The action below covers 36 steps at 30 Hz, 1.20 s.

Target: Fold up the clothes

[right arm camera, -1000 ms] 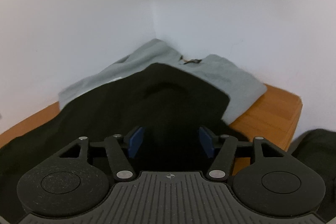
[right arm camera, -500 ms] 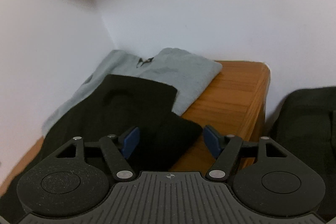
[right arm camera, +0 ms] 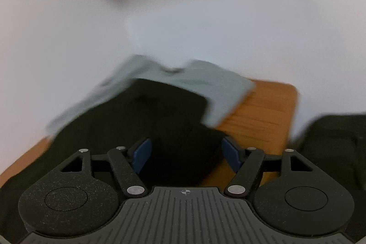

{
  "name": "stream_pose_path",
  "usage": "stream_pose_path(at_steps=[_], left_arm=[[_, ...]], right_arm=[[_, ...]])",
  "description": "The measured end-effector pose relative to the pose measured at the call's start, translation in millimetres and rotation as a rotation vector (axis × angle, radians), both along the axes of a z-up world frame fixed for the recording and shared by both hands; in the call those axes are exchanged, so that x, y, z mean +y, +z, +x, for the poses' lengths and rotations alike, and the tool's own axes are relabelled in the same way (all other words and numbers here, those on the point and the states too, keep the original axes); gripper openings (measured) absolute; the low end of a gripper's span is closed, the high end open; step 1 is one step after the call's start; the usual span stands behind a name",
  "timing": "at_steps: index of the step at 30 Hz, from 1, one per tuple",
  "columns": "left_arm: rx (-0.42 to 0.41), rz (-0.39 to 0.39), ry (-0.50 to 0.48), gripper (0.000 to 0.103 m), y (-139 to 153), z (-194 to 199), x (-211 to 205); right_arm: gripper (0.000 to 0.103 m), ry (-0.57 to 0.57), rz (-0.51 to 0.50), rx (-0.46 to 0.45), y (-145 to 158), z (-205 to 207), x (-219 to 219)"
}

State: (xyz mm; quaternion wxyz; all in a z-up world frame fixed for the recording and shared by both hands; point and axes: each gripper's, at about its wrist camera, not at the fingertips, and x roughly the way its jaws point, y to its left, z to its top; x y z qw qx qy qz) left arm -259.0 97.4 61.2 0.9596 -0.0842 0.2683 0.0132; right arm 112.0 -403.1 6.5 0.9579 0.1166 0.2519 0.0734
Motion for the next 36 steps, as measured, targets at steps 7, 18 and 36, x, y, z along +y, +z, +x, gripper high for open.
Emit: stream_pose_path(at_steps=[7, 18, 36], left_arm=[[0.031, 0.143, 0.067, 0.069, 30, -36, 65], [0.183, 0.176, 0.020, 0.000, -6, -11, 103], [0.111, 0.147, 0.193, 0.052, 11, -64, 150]], right_arm=[[0.076, 0.387, -0.056, -0.081, 5, -71, 104], [0.082, 0.808, -0.208, -0.154, -3, -154, 229], [0.082, 0.821, -0.163, -0.104, -10, -144, 224]])
